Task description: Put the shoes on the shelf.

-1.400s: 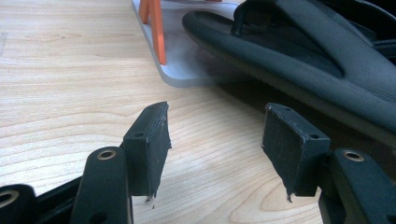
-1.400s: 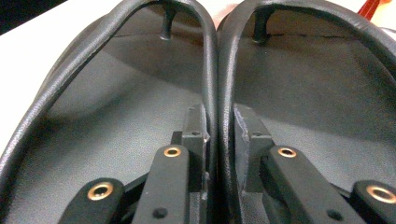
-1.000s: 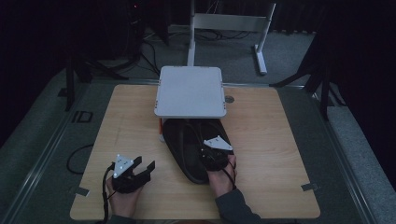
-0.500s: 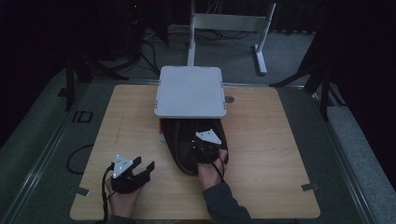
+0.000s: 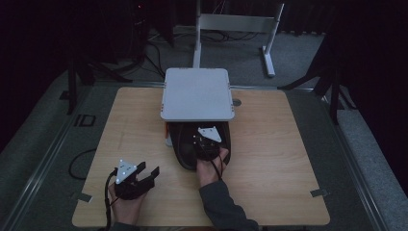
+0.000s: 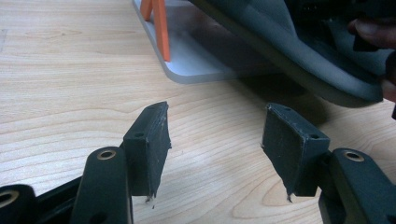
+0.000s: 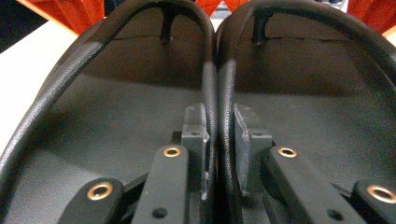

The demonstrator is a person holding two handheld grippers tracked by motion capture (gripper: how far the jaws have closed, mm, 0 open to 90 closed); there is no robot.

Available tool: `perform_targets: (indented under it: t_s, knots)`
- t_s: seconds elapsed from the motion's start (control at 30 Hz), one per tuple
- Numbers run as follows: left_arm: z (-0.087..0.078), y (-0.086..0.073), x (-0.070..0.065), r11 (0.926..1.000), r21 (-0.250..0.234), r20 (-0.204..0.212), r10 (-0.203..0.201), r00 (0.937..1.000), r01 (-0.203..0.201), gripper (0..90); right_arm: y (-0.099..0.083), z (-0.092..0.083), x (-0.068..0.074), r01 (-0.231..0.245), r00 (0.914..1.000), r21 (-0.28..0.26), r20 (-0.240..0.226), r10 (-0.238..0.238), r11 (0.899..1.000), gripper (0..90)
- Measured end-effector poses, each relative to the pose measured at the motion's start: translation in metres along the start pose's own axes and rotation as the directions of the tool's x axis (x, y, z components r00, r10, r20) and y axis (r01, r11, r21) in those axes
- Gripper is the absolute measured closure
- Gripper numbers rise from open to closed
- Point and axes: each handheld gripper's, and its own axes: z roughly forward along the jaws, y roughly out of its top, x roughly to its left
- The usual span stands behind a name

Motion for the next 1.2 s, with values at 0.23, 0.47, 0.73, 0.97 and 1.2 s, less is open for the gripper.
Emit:
perform_targets:
  t_s: [0.23,0.47,0.73,0.97,1.2]
  knots:
    - [0.001,0.000,-0.001,1.0000,0.003,0.005,0.000,1.0000,0.000,41.3,0.008,0.009,0.005,-0.028,0.9991,-0.009,0.032,0.028,1.000,76.3]
    - [0.000,-0.001,0.001,1.0000,0.004,0.005,-0.002,1.0000,0.002,41.2,0.019,0.018,0.010,-0.054,0.9975,-0.020,0.045,0.055,0.998,76.3]
    - [0.000,-0.001,0.001,1.0000,0.005,0.007,-0.003,1.0000,0.003,41.3,0.033,0.026,0.014,-0.050,0.9956,-0.034,0.077,0.053,0.998,76.2]
    - [0.001,-0.001,0.001,1.0000,0.008,0.008,-0.002,1.0000,0.001,41.3,0.038,0.033,0.016,-0.054,0.9941,-0.046,0.091,0.059,0.997,76.0]
    - [0.000,-0.001,0.001,1.0000,0.004,0.009,-0.004,1.0000,0.004,41.3,0.043,0.041,0.018,-0.047,0.9927,-0.057,0.108,0.053,0.997,75.9]
